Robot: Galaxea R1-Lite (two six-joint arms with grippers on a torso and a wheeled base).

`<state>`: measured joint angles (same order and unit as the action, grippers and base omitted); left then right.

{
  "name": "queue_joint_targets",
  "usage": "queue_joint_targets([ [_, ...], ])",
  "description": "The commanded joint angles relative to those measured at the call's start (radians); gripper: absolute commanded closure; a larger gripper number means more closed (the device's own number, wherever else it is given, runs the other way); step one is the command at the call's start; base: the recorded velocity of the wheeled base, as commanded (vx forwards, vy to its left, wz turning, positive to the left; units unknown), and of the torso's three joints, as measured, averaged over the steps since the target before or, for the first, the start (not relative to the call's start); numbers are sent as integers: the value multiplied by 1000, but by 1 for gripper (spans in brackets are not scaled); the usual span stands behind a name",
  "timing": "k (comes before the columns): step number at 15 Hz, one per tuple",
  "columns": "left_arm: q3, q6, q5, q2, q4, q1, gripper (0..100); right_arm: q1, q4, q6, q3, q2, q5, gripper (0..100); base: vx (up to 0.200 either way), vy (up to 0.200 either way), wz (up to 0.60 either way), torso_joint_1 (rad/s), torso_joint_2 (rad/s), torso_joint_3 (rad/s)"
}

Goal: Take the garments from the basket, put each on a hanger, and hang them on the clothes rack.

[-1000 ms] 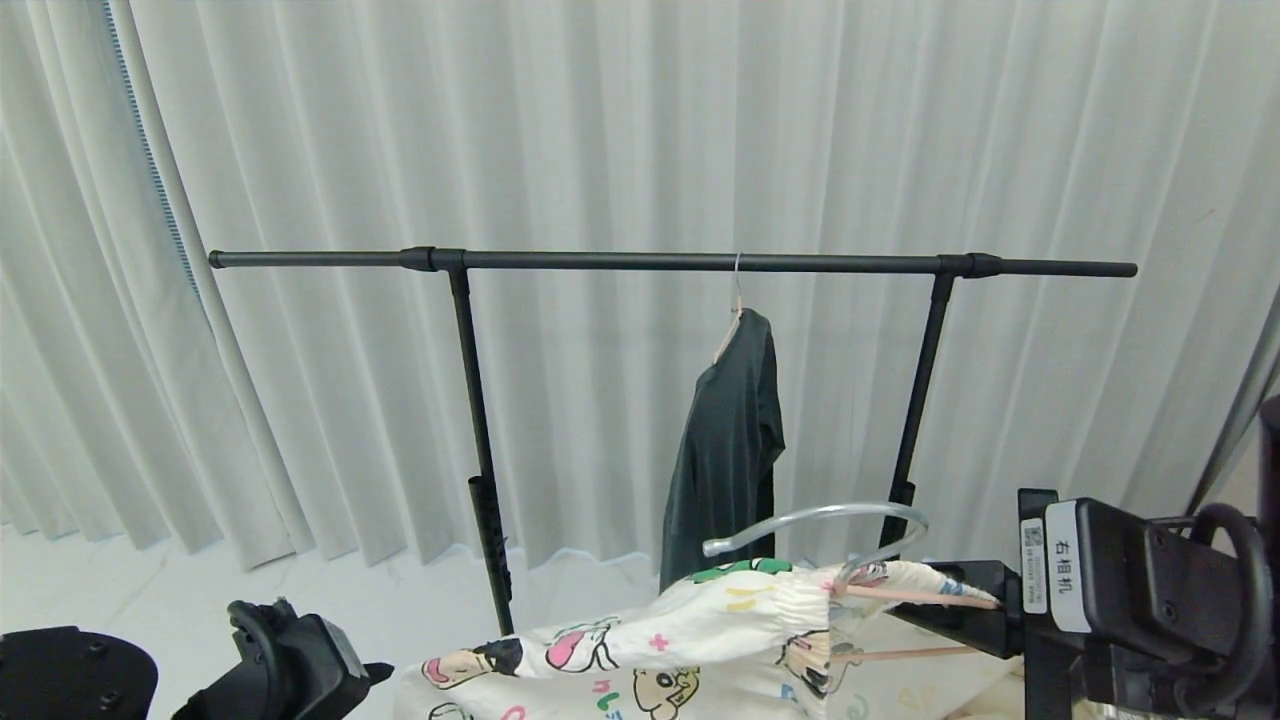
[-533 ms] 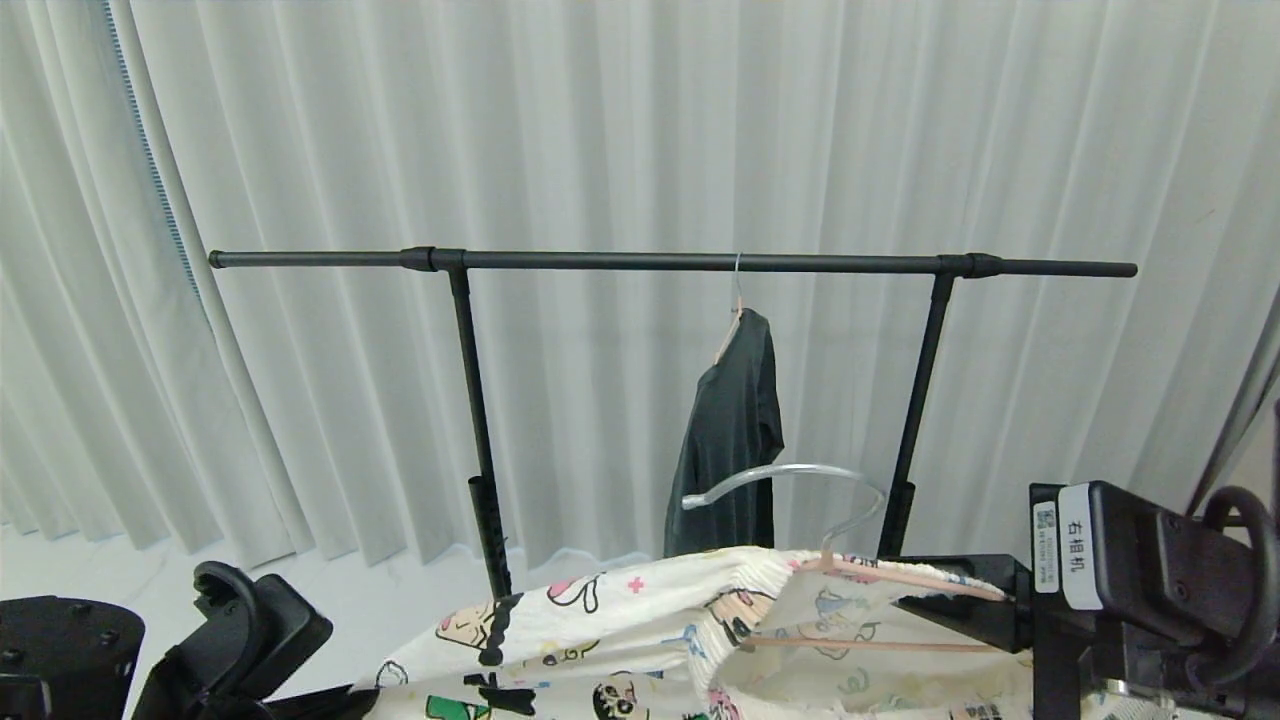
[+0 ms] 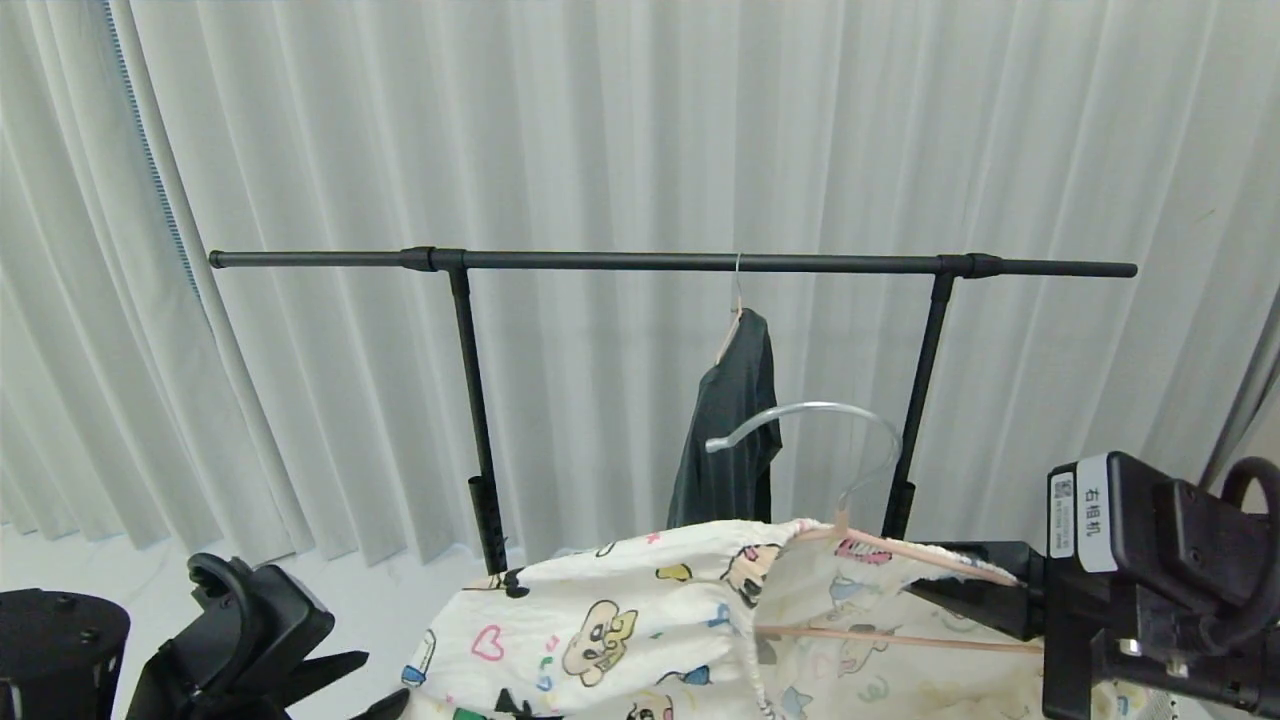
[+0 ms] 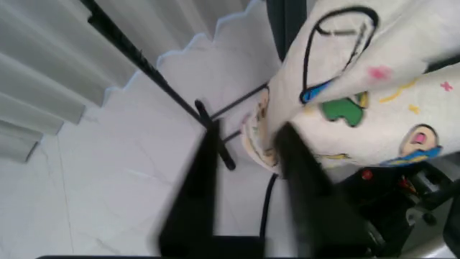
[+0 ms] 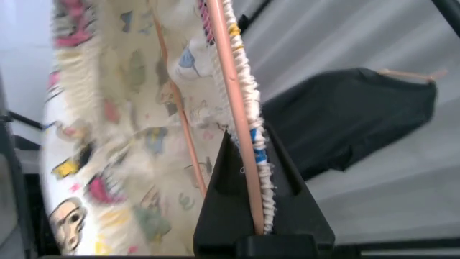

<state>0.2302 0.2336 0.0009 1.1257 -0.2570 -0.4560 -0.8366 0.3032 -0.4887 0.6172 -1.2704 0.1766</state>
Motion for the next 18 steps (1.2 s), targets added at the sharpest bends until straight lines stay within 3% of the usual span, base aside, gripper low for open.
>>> queue_joint_targets([
  [1,12,0,-1,-27,-42,-26,0,60,-9,1,-19,28,-42,100,0,0,0,0,0,0],
  [4,32,-2,-1,-27,-131,-35,0,197,-113,47,-40,117,-58,100,0,0,0,0,0,0],
  [7,84,0,1,-9,-139,-23,0,361,-283,85,-39,226,-62,100,0,0,0,0,0,0],
  [10,106,1,65,22,-140,-18,0,602,-420,87,-34,278,-68,100,0,0,0,0,0,0],
  [12,104,1,105,25,-140,-18,0,715,-435,98,-34,260,-126,100,0,0,0,0,0,0],
  [15,106,3,130,25,-140,-18,0,738,-427,251,-1,175,-215,100,0,0,0,0,0,0],
  [18,120,3,130,23,-140,-20,0,717,-323,331,36,92,-226,100,0,0,0,0,0,0],
])
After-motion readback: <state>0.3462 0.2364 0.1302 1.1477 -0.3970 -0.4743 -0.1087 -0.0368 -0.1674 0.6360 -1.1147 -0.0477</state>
